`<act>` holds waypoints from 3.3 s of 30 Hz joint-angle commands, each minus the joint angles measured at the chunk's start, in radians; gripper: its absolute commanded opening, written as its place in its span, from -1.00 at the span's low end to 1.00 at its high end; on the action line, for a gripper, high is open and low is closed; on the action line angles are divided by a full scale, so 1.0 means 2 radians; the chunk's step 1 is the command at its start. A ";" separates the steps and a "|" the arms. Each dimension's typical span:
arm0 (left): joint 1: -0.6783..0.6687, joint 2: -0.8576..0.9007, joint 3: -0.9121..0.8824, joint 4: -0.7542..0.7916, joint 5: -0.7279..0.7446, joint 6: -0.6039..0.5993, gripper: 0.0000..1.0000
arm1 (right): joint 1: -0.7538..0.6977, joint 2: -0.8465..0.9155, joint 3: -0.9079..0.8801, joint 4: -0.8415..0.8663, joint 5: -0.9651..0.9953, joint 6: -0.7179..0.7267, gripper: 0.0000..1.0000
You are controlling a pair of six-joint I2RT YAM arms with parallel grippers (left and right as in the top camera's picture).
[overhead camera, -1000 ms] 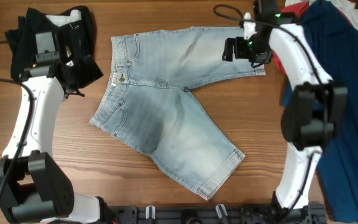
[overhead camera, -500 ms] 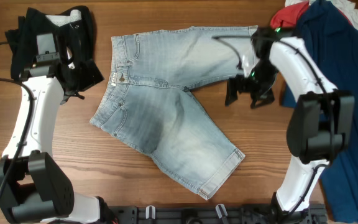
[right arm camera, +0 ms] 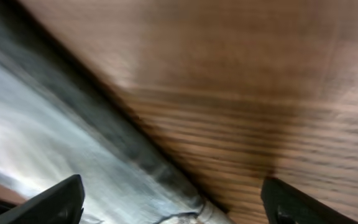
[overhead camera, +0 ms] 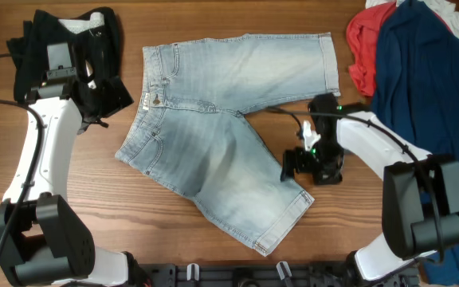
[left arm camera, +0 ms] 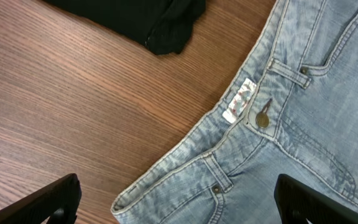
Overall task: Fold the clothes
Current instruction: 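Grasp the waistband with the left gripper and the leg hem with the right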
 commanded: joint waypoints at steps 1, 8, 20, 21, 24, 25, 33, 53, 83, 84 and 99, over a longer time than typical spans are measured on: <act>0.000 0.003 -0.001 0.000 0.003 0.009 0.99 | 0.000 0.000 -0.033 0.020 -0.001 0.022 0.68; 0.000 0.003 -0.001 0.000 0.006 0.008 1.00 | 0.000 -0.001 -0.043 0.017 -0.009 0.033 -0.56; 0.000 0.003 -0.001 -0.001 0.006 0.008 1.00 | -0.036 -0.011 -0.005 0.019 0.041 0.033 -0.91; 0.000 0.003 -0.001 -0.002 0.006 0.008 1.00 | -0.056 -0.011 0.009 0.014 0.053 0.035 -0.92; 0.000 0.003 -0.001 -0.005 0.006 0.008 1.00 | -0.119 -0.011 0.042 0.024 0.051 0.028 -0.91; 0.000 0.003 -0.001 -0.006 0.006 0.008 0.99 | -0.137 -0.011 0.052 0.039 0.039 0.018 -0.92; 0.000 0.003 -0.001 -0.008 0.006 0.008 0.99 | -0.169 -0.008 0.069 0.199 0.060 -0.008 -0.92; -0.001 -0.021 -0.050 -0.116 0.010 -0.167 0.89 | -0.080 -0.160 0.086 -0.100 0.013 0.129 0.22; -0.013 -0.008 -0.267 0.219 0.039 -0.241 -0.92 | 0.075 -0.160 0.015 -0.151 0.061 0.294 -0.37; -0.013 -0.008 -0.267 0.219 0.039 -0.241 -0.92 | 0.077 -0.160 0.001 -0.151 0.060 0.299 -0.38; -0.013 -0.008 -0.267 0.225 0.038 -0.241 -0.92 | 0.077 -0.160 -0.159 -0.052 0.036 0.369 0.65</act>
